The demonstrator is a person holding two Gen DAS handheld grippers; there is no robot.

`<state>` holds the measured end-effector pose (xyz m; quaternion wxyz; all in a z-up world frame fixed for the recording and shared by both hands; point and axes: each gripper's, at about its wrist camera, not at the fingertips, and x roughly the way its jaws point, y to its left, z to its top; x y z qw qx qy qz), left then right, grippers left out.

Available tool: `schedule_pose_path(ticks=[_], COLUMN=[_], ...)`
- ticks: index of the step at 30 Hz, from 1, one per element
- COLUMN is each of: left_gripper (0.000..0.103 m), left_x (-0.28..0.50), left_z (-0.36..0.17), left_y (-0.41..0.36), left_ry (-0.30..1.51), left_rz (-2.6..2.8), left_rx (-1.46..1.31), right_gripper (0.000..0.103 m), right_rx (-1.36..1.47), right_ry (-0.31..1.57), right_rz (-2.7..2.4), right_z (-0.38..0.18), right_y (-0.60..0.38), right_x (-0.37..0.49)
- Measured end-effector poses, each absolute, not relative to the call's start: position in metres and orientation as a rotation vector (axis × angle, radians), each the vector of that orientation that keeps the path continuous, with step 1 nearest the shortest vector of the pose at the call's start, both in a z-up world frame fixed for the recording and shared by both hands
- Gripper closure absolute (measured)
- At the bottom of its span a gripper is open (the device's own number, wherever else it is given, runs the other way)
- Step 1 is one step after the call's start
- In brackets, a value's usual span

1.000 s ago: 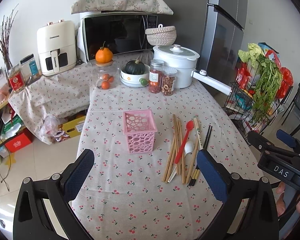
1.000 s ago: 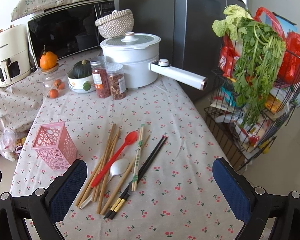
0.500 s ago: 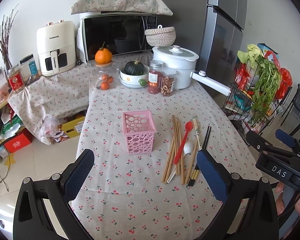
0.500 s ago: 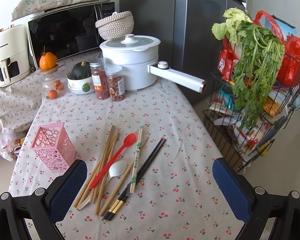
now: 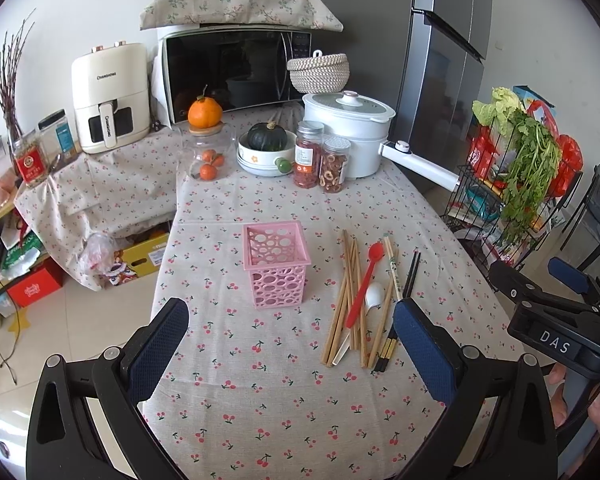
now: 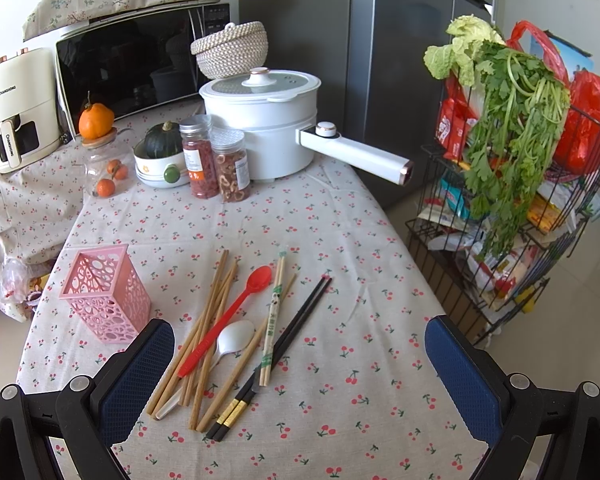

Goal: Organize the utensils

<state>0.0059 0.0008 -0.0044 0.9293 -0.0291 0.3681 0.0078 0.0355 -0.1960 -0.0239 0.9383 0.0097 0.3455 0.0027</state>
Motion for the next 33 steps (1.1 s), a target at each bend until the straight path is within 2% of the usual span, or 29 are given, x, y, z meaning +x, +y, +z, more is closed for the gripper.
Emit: schedule_pose_path(ticks=[29, 33], left_gripper=[0.0, 0.0], left_x=[0.006, 0.021], left_z=[0.004, 0.001], left_y=[0.004, 0.001], left_ry=[0.709, 0.758], left_rz=[-0.024, -0.054], left_rx=[-0.06, -0.069], right_gripper=[0.0, 0.0], right_rx=[0.002, 0.004], right_ry=[0.719, 0.732], right_rz=[-0.027, -0.049], right_z=[-0.03, -0.03], right_y=[-0.202, -0.206], right_x=[0.045, 0.054])
